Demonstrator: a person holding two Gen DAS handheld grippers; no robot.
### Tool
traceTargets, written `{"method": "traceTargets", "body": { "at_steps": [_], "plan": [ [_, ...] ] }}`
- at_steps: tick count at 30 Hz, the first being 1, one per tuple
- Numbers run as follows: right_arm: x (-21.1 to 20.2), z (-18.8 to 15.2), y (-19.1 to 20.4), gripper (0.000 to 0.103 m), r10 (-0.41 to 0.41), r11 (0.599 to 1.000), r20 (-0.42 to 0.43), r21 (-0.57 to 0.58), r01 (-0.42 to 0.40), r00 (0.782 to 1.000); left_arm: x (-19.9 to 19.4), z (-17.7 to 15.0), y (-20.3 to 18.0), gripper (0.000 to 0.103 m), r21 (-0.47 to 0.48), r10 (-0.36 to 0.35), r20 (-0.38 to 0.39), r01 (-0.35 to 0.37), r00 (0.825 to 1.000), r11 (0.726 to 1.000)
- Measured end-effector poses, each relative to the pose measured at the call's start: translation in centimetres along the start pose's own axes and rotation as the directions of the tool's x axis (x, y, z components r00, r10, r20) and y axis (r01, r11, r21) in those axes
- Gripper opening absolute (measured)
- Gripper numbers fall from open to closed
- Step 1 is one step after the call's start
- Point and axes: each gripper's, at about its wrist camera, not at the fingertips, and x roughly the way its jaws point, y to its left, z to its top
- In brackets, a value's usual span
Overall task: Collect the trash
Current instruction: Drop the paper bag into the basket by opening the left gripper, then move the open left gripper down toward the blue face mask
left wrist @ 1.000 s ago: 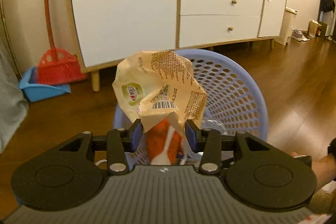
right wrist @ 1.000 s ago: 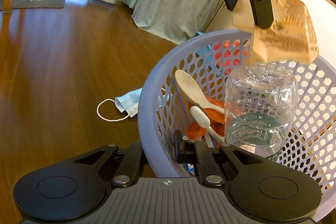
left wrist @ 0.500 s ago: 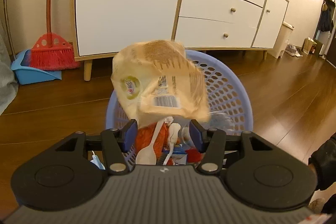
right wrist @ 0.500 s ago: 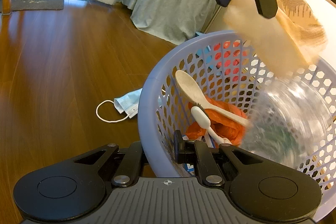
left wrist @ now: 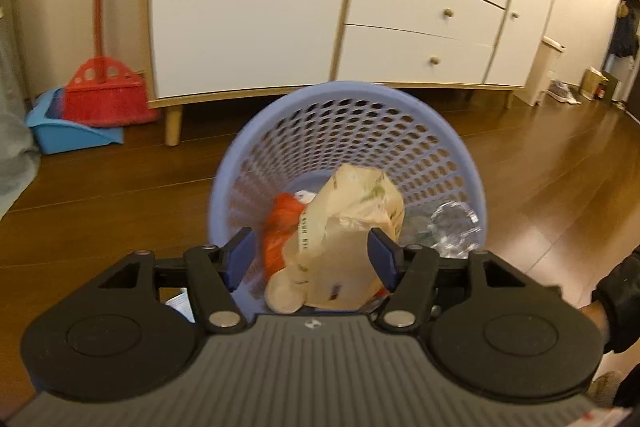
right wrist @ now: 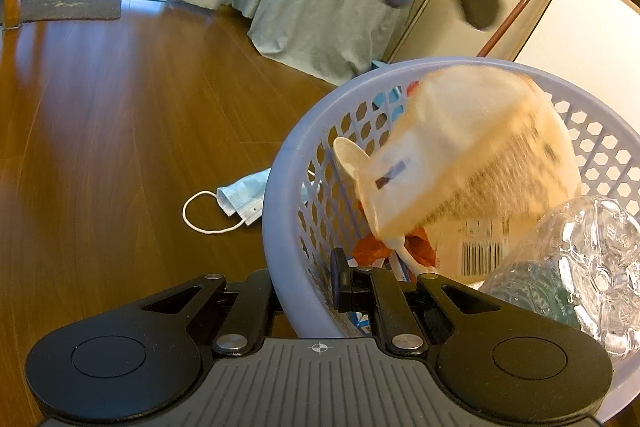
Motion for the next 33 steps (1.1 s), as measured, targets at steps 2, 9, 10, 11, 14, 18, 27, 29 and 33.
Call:
{"method": "traceTargets", "body": {
  "at_steps": [2, 9, 10, 11, 14, 18, 27, 29, 33],
  "plan": [
    [0.0, 0.0, -0.1, 0.007, 0.0, 1.0, 0.0, 0.002, 0.0, 1.0, -0.3, -0.8, 0.7, 0.06, -0.014, 0.031, -0.004, -0.031, 1.0, 0.999],
    [0.0, 0.1, -0.1, 0.007, -0.001, 1.0, 0.001, 0.004, 0.001, 1.0, -1.6, -5.3, 4.7, 0.063, -0.068, 0.181, -0.056, -0.184, 0.982, 0.981],
    [0.1, 0.1, -0.1, 0.007, -0.001, 1.0, 0.001, 0.004, 0.001, 1.0, -1.8, -6.1, 5.3, 0.063, -0.08, 0.2, -0.064, -0.205, 0.978, 0.976],
    [0.1, 0.0, -0.1, 0.007, -0.001, 1.0, 0.001, 0.004, 0.001, 1.0, -1.9, -6.8, 6.0, 0.063, -0.096, 0.216, -0.074, -0.223, 0.974, 0.97],
    [0.1, 0.0, 0.0, 0.006, -0.002, 1.0, 0.001, 0.003, 0.002, 1.0, -2.0, -9.2, 7.5, 0.063, -0.125, 0.263, -0.106, -0.276, 0.959, 0.953],
    [0.2, 0.1, 0.0, 0.006, -0.006, 1.0, 0.003, -0.005, 0.006, 1.0, -1.4, -11.4, 8.2, 0.063, -0.143, 0.278, -0.126, -0.295, 0.952, 0.945],
    [0.7, 0.1, 0.0, 0.006, -0.017, 1.0, 0.004, -0.007, 0.017, 1.0, 1.9, -12.7, 8.2, 0.063, -0.101, 0.284, -0.141, -0.299, 0.948, 0.949],
    [0.7, 0.0, 0.0, 0.006, -0.017, 1.0, 0.004, -0.013, 0.017, 1.0, 3.1, -12.8, 8.2, 0.063, -0.086, 0.274, -0.148, -0.288, 0.95, 0.954],
    [0.7, 0.0, -0.3, 0.006, -0.022, 1.0, 0.005, -0.012, 0.022, 1.0, 5.3, -13.1, 8.4, 0.063, -0.068, 0.257, -0.167, -0.271, 0.952, 0.96]
  ]
}}
